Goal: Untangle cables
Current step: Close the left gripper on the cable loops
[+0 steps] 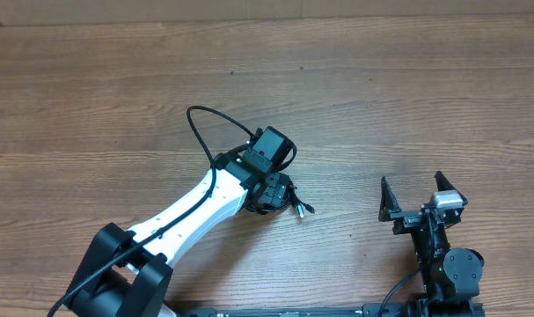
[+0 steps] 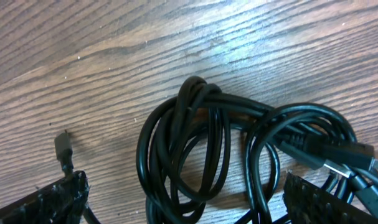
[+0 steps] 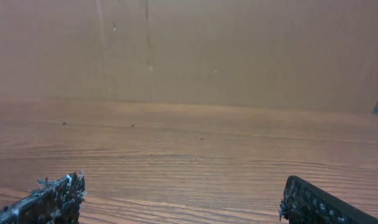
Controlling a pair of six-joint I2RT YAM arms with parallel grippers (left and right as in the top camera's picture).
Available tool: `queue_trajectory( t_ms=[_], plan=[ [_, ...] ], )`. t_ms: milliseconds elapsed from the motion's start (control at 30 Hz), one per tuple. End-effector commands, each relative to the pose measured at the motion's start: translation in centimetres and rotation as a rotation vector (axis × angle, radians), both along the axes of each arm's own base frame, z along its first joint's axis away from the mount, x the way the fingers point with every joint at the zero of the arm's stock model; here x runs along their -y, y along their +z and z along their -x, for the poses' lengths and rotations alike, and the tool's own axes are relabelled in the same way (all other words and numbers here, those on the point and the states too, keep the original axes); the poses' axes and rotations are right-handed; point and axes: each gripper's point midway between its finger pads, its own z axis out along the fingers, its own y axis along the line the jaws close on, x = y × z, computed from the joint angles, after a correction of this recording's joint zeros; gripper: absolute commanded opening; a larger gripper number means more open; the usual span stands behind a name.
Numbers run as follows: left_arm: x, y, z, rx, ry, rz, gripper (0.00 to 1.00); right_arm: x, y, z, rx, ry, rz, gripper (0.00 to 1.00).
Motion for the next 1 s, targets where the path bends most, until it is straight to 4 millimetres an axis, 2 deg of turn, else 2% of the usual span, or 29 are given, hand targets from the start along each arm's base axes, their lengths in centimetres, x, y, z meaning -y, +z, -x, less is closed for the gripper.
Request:
queue_trajectory(
  t_ms=[0, 400, 967],
  plan=[
    [0.1, -0.3, -0.4, 0.004, -0.011, -0.014, 1.0, 0.1, -0.2, 0.0, 0.003, -0.003, 0.001, 1.0],
    [-0.1, -2.5, -0.2, -0.041, -0.011, -0.049, 1.0, 0.1, -0.2, 0.0, 0.003, -0.004, 0.001, 1.0],
    [0.2, -2.4, -0.5, -0.028, -0.011, -0.039, 1.0, 0.1, -0.2, 0.0, 0.003, -0.004, 0.001, 1.0]
  ],
)
